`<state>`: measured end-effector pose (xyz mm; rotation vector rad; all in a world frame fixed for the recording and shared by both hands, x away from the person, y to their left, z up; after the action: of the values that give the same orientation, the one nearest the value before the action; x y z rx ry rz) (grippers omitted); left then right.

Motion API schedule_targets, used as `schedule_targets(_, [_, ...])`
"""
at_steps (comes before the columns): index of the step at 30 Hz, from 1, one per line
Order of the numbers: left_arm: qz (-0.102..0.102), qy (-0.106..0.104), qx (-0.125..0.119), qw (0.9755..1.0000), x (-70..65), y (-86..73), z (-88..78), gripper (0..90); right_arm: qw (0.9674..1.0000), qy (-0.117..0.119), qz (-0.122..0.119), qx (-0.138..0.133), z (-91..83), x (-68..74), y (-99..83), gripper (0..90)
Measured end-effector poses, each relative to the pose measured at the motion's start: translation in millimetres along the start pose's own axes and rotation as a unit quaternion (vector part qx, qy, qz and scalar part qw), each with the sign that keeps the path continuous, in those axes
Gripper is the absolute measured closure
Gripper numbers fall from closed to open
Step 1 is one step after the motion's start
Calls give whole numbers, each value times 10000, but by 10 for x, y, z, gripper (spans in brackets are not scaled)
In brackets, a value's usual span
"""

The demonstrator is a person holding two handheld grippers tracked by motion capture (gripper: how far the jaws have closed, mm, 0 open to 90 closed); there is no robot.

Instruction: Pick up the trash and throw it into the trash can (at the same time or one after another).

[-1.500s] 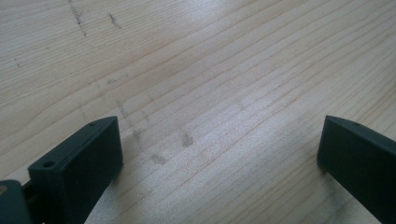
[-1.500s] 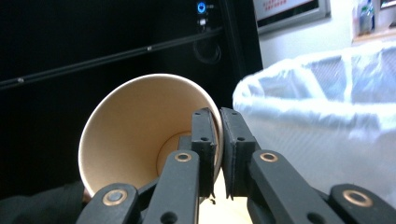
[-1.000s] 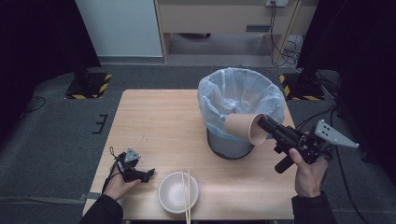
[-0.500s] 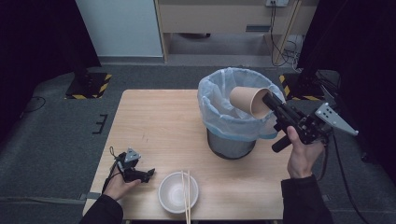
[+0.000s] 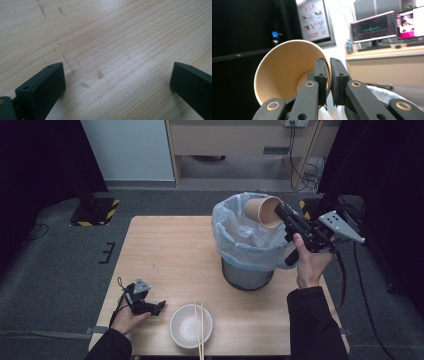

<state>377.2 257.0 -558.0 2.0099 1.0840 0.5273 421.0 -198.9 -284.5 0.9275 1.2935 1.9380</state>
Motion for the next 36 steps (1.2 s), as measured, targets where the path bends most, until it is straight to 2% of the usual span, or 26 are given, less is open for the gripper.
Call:
schedule_targets(2, [-1,0,0,10000,0,0,0,0,9999,-57,-43,71,16,-19,-26,848])
schedule_targets(3, [-2,1,-1,10000,0,0,0,0,9996,-167,-109,185,38,-56,-79,848])
schedule_targets(10, [-1,1,0,10000,0,0,0,0,9984,-433,-112,333,89,-174,-189,839])
schedule_targets(12, [-1,1,0,10000,0,0,0,0,9983,-456,-108,345,104,-195,-201,807])
schedule_targets(13, [-2,0,0,10000,0,0,0,0,9985,-452,-75,305,138,-227,-217,682])
schedule_targets(18, [-6,-2,0,10000,-1,0,0,0,9986,-456,-106,228,96,-259,-211,640])
schedule_targets(20, [-2,0,2,10000,0,0,0,0,9989,-436,-64,137,38,-266,-187,613])
schedule_targets(21, [-3,1,1,10000,0,0,0,0,9991,-412,-21,59,-33,-268,-154,572])
schedule_targets(26, [5,-8,-1,10000,1,1,1,0,9997,-251,68,31,-202,-235,-100,509])
schedule_targets(27, [6,-24,-1,10000,3,2,2,0,9998,-167,84,79,-302,-208,-94,486])
schedule_targets(28, [6,-24,-1,10000,3,2,2,0,9998,-167,84,79,-302,-208,-94,486])
schedule_targets(29, [12,-28,-2,10000,4,2,3,0,9999,-92,37,140,-409,-174,-99,464])
schedule_targets(30, [12,-28,-2,10000,4,2,3,0,9999,-92,37,140,-409,-174,-99,464])
schedule_targets(31, [22,-36,-2,10000,7,3,3,0,9997,16,5,256,-516,-131,-119,447])
schedule_targets(33, [24,-39,-3,10000,7,4,4,0,9991,103,-23,408,-623,-78,-158,423])
schedule_targets(35, [31,-49,2,10000,9,4,4,0,9988,138,-37,475,-663,-56,-177,416])
schedule_targets(36, [41,-66,0,10000,11,5,6,0,9975,248,-45,660,-788,8,-253,408])
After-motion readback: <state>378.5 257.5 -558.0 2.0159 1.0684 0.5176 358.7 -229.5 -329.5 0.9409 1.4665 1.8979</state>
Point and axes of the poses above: each handheld gripper's, and its own axes: z roughly forward along the jaws, y roughly out of its top, x roughly to its left, the point moved 3 cm from there along z, roughly forward along the jaws, and after that the axes turned 8 degrees about -x, right-handed, at the moved point
